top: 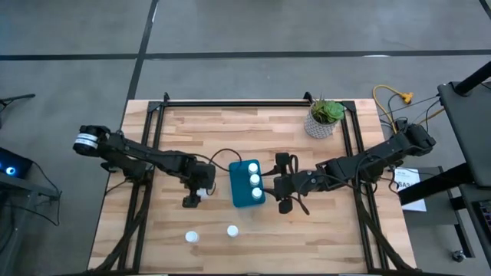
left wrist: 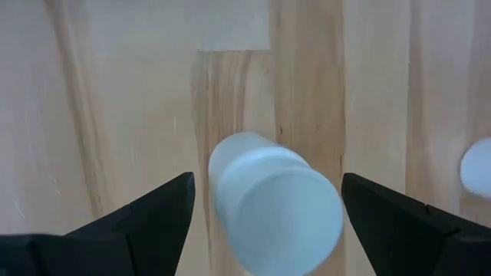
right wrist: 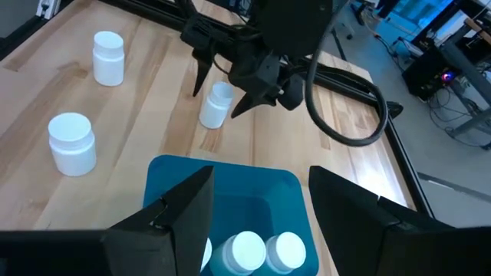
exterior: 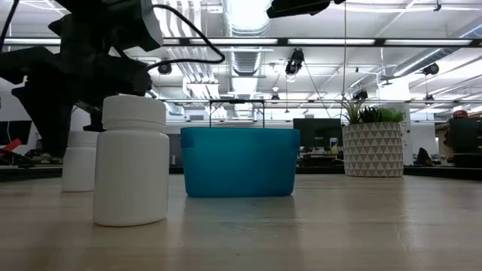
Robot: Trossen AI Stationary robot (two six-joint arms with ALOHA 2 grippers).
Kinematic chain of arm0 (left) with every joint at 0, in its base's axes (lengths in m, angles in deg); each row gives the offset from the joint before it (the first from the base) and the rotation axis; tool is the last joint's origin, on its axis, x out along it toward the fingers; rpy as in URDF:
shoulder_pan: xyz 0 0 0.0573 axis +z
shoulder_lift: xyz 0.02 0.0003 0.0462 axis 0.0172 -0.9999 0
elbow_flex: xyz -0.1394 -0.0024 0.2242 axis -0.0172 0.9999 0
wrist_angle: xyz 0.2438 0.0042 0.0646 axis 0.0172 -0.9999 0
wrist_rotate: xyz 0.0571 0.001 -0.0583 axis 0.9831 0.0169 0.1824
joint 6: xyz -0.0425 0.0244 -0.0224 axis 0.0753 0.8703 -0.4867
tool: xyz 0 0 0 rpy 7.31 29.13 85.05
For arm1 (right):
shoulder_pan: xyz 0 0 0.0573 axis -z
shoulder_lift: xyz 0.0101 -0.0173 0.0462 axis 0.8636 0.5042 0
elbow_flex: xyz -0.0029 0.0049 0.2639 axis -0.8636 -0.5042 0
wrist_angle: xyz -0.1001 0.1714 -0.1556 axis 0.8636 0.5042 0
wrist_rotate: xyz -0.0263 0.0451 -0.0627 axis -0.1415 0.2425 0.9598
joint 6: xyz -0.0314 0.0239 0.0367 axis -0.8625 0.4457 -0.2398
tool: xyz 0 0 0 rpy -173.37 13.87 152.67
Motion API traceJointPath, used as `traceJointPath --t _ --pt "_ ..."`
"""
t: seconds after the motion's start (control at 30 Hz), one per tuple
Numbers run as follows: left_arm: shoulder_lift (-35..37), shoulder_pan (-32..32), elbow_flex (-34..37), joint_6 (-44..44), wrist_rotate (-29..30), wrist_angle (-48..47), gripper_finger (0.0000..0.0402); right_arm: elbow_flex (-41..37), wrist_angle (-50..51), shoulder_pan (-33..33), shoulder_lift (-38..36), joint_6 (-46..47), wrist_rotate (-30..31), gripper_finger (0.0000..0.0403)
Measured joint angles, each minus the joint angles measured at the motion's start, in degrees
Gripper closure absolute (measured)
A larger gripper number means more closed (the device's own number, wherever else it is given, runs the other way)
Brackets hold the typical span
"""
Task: Pick and place pill bottles into a basket
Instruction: Put the white pill bottle into the blue bin
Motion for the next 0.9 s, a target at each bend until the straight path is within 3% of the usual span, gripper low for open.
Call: traceJointPath --t 0.1,0.9 --pt "-0.01 0.01 0.00 -3.57 0.00 0.02 0.0090 0.00 0.00 0.00 0.00 0.00 0.00 0.0197" --pt "-0.03 -0.03 0.00 -3.61 1.35 2.08 0.0091 0.00 -0.11 0.04 0.00 0.26 -0.11 0.0197"
